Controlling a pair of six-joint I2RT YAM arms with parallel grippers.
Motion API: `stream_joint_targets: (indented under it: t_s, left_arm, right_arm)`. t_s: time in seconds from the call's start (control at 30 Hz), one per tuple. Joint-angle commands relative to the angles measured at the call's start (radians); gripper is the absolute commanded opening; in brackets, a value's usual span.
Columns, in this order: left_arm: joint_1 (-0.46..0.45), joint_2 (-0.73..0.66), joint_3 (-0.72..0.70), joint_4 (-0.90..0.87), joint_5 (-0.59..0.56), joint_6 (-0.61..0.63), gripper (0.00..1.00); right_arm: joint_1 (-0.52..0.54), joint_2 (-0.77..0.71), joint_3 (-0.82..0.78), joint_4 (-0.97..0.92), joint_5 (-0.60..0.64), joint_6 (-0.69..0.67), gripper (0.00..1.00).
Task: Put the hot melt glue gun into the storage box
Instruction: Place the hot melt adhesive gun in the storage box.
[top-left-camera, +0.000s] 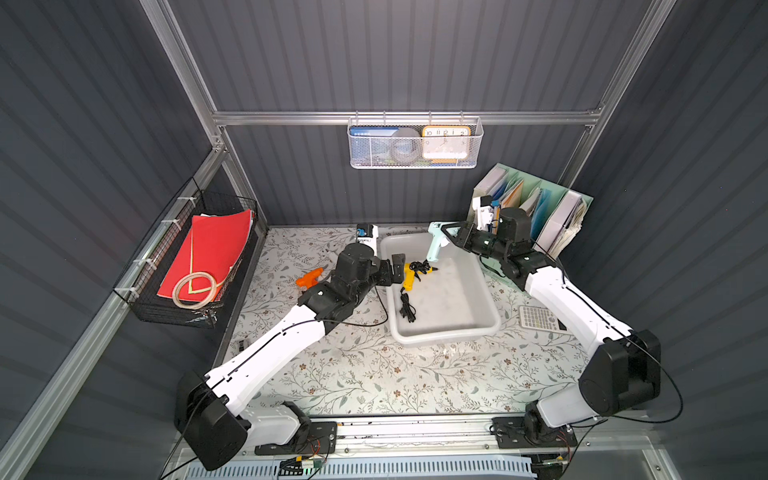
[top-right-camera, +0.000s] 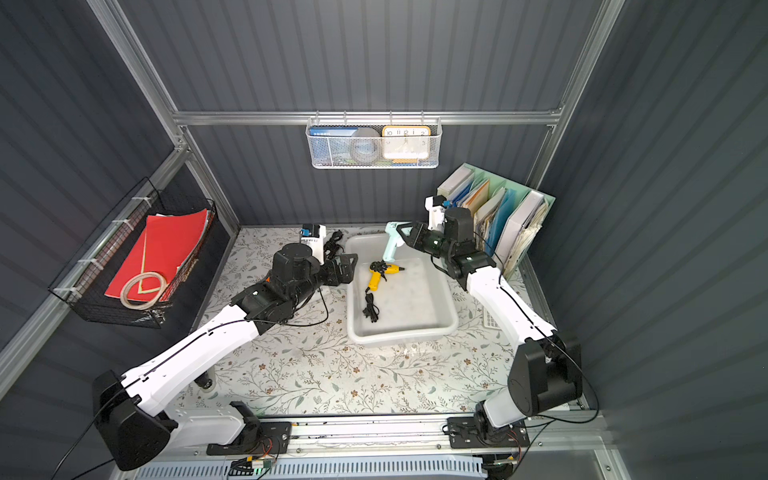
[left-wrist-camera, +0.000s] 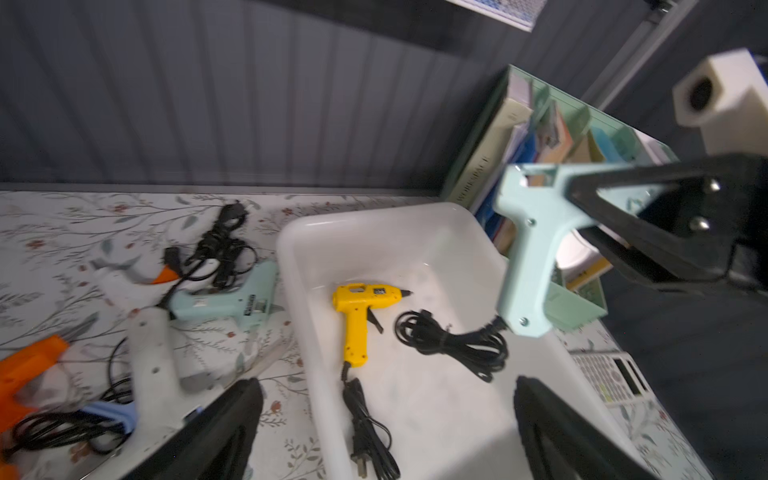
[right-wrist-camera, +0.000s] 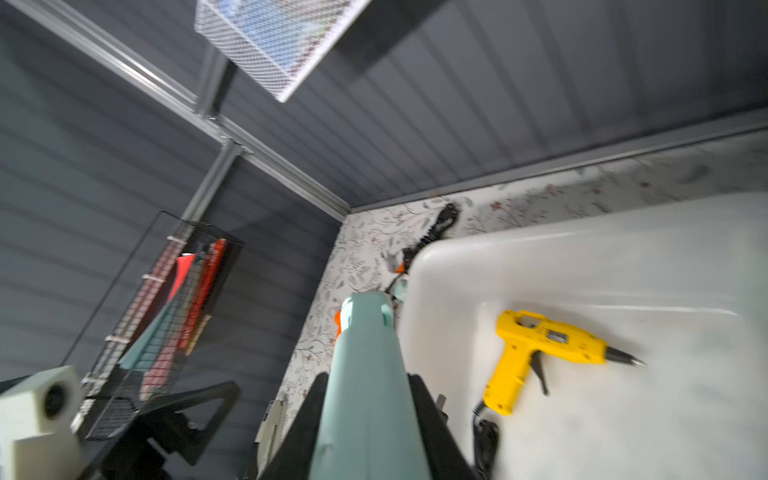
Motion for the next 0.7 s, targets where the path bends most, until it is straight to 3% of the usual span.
stream_joint_targets:
  t_s: [0.0, 0.1, 0.2, 0.33, 0.5, 0.67]
  left_arm:
    - [0.042, -0.016, -0.014, -0.096, -0.245, -0.130, 1.00]
    - [0.158, -0.011, -0.017, -0.182, -0.193, -0.267, 1.00]
    - [0.235, -0.007, -0.047, -0.198, -0.135, -0.323, 1.00]
    - [0.244, 0.022, -0.034, -0.233, -0.152, -0.329, 1.00]
    - [0.269, 0.070, -0.011, -0.274, -0.141, -0.349, 1.00]
    - [0.310, 0.092, -0.032, -0.286, -0.108, -0.381, 1.00]
  right_arm:
    - [0.000, -0.005, 0.040, -0.201, 0.109, -0.086, 0.00]
    - [0.000, 0.024, 0.061, -0.308, 0.156, -0.123, 0.00]
    - [0.003, 0.066, 0.066, -0.364, 0.165, -0.132, 0.00]
    - [0.017, 0.129, 0.060, -0.374, 0.145, -0.111, 0.00]
    - [0.045, 0.235, 0.072, -0.311, 0.004, -0.044, 0.00]
    - [0.062, 0.317, 0.106, -0.320, 0.054, -0.048, 0.01]
